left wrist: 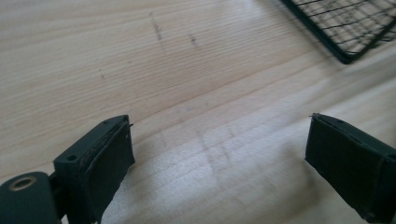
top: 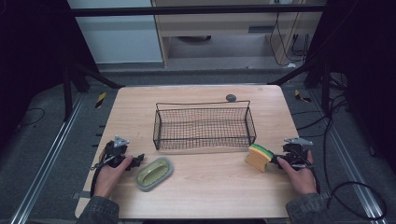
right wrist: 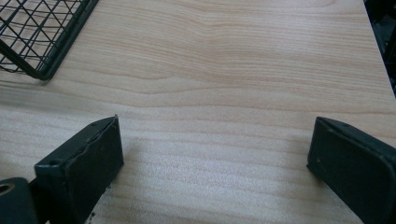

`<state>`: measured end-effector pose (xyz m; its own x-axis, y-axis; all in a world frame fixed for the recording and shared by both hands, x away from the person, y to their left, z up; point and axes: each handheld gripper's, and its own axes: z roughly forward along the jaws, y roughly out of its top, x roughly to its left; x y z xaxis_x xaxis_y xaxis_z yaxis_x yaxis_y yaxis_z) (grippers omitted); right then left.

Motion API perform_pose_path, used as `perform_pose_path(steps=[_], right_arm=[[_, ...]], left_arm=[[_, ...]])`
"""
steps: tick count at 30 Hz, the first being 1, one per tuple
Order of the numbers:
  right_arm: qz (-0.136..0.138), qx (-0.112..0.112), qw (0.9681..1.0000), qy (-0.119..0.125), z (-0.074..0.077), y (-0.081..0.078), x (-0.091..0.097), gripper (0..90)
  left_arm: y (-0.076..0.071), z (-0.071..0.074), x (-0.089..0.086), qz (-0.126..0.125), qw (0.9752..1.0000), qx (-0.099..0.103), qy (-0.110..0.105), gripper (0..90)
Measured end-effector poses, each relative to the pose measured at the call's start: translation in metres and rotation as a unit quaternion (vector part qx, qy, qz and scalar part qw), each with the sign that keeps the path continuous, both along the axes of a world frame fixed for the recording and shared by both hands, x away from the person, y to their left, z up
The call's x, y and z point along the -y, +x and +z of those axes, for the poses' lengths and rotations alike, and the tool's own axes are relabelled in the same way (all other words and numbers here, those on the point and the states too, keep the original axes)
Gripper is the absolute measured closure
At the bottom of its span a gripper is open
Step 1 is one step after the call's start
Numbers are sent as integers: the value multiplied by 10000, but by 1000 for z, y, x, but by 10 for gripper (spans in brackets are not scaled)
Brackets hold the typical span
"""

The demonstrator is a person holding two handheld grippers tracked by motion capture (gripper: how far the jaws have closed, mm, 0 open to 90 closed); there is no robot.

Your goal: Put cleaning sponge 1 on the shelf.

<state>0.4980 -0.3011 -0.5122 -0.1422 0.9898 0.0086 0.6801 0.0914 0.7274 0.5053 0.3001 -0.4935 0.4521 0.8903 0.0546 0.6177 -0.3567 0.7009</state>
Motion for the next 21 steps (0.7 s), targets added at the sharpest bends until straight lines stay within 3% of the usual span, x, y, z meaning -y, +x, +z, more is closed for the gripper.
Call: perform_pose_path(steps=[2, 5, 7, 9, 12, 15, 18, 21], right_arm=[[14, -9, 10000, -35, 0, 4, -1, 23], [66, -18, 10000, -42, 0, 5, 0, 23], [97, -14, 9999, -42, 0, 5, 0, 23], [98, -12, 9999, -44, 0, 5, 0, 23], [88, -5, 9999, -56, 0, 4, 0, 26], [85, -13, 10000, -19, 0, 1, -1, 26], [83, -9, 10000, -25, 0, 0, -1, 26], [94, -52, 9999, -40, 0, 1, -1, 23]], left_arm=[[-5, 12, 2, -80, 9997, 208, 42, 69], [-9, 34, 5, -47, 9991, 383, -176, 85], [-11, 51, 12, -284, 9986, 421, -112, 101], [-14, 69, 18, -493, 9978, 396, -195, 97], [-18, 88, 28, -640, 9978, 180, 46, 99], [-24, 94, 36, -824, 9956, -216, 389, 101], [-34, 97, 42, -1137, 9889, -596, 753, 82], [-45, 97, 46, -1464, 9820, -876, 815, 77]])
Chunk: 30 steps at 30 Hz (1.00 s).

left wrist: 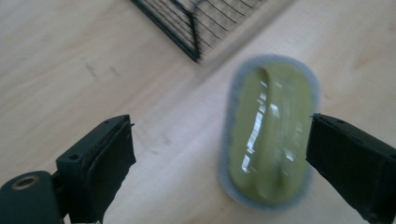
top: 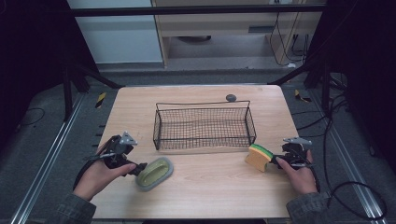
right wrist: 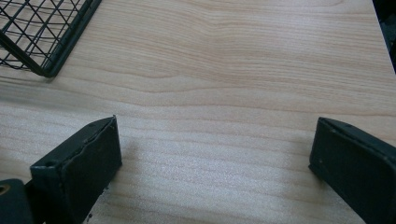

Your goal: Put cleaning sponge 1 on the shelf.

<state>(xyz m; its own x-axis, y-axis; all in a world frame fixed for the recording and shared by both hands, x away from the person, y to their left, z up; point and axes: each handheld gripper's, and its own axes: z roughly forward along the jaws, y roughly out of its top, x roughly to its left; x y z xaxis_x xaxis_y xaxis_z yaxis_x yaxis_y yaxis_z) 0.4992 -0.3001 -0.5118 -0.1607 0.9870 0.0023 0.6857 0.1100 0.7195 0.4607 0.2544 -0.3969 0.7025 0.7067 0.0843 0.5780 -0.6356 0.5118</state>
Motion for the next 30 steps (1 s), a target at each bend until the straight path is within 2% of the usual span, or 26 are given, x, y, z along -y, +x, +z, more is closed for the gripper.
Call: perform_pose_path(steps=[2, 5, 6, 9, 11, 13, 20, 30], right_arm=[[-16, -21, 10000, -20, 0, 1, 0, 23], [-14, -9, 10000, -15, 0, 1, -1, 23], [-14, -2, 10000, -15, 0, 1, -1, 24], [-9, 13, 10000, -1, 0, 0, -1, 25], [14, 18, 10000, -15, 0, -1, -1, 25], [19, 17, 10000, -15, 0, -1, -1, 25], [47, 11, 10000, -5, 0, 0, -1, 24], [34, 25, 10000, -9, 0, -1, -1, 25]], left_arm=[[-3, -2, 4, -159, 9996, -209, 85, 90], [-4, -2, 14, -406, 9984, -298, 248, 151], [-3, -1, 17, -412, 9984, -301, 256, 168], [2, 2, 26, -499, 9970, -494, 314, 265], [6, 0, 33, -569, 9954, -574, 521, 313], [12, -3, 40, -645, 9929, -654, 759, 316], [22, -16, 56, -858, 9873, -906, 981, 368], [25, -30, 58, -838, 9859, -1043, 1009, 453]])
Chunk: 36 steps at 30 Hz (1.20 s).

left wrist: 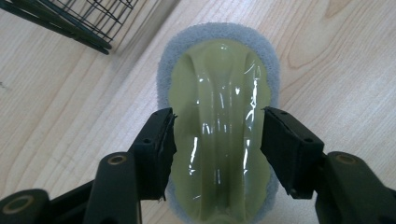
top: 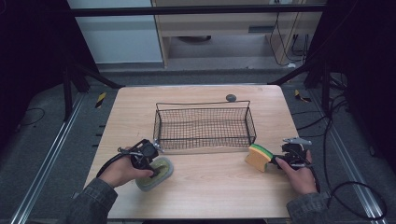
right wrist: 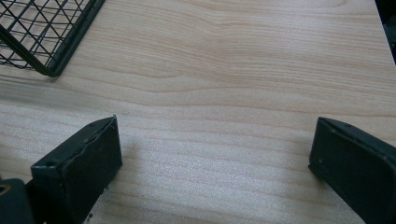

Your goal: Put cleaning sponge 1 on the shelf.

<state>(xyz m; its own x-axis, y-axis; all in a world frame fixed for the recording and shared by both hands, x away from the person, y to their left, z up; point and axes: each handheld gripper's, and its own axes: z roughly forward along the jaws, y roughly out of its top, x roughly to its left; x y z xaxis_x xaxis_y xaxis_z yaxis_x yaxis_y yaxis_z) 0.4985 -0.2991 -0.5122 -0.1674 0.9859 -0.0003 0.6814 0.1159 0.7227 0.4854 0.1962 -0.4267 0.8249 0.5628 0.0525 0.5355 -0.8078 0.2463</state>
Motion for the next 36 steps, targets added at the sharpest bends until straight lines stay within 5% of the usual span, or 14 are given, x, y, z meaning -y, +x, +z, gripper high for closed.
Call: perform_pose_path(steps=[9, 18, 25, 29, 36], right_arm=[[13, -6, 10000, -9, 0, 0, 0, 25], [11, 2, 10000, -5, 0, 0, 0, 25], [8, 10, 10000, -4, 0, 0, 0, 25], [2, 19, 10000, 2, 0, 0, 0, 24], [-3, 21, 10000, 6, 0, 0, 0, 23]], left_arm=[[5, -6, 4, 38, 9999, -90, 57, 504], [6, -7, 1, -5, 9999, -123, -88, 697], [-14, 15, -8, -186, 9985, 482, -207, 700], [-26, 35, -13, -283, 9944, 983, -264, 701], [-27, 57, -15, -392, 9890, 1398, -289, 701]])
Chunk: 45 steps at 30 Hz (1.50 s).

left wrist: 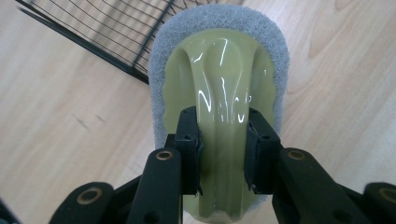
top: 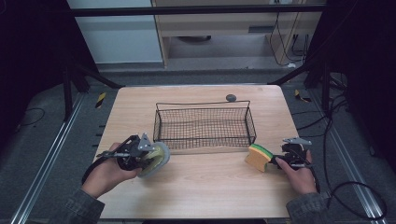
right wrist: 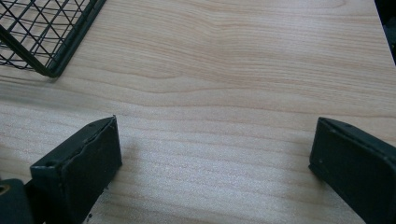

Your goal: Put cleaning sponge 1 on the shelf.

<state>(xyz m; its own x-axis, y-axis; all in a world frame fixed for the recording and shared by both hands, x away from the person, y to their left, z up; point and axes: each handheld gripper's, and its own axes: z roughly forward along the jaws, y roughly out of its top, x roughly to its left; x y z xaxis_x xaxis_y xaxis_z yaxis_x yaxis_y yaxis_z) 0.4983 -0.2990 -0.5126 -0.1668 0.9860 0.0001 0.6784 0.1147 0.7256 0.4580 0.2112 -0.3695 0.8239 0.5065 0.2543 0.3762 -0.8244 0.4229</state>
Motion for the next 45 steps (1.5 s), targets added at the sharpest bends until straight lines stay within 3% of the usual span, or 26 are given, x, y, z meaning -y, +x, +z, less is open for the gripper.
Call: perform_pose_path(steps=[6, 15, 21, 30, 34, 35, 45], right_arm=[[-1, 1, 10000, 0, 0, 0, 0, 24], [-55, -12, 10000, 29, 0, 0, -1, 23], [-103, 5, 9999, 18, 0, -2, -2, 28], [-98, 2, 9999, 24, 0, -2, -2, 28], [-54, 0, 10000, 0, 0, -3, -2, 28], [-59, -3, 10000, 23, 0, -3, -2, 29], [-14, 9, 10000, 14, 0, -4, -2, 29]], left_arm=[[8, 21, 6, -193, 9989, 400, 152, 701], [31, 42, 17, -415, 9960, 710, 355, 701], [44, 46, 18, -518, 9943, 853, 361, 701], [65, 70, 26, -590, 9909, 1166, 320, 701], [74, 68, 34, -575, 9895, 1283, 334, 701], [77, 65, 39, -551, 9890, 1303, 420, 701], [87, 59, 54, -648, 9872, 1362, 518, 701]])
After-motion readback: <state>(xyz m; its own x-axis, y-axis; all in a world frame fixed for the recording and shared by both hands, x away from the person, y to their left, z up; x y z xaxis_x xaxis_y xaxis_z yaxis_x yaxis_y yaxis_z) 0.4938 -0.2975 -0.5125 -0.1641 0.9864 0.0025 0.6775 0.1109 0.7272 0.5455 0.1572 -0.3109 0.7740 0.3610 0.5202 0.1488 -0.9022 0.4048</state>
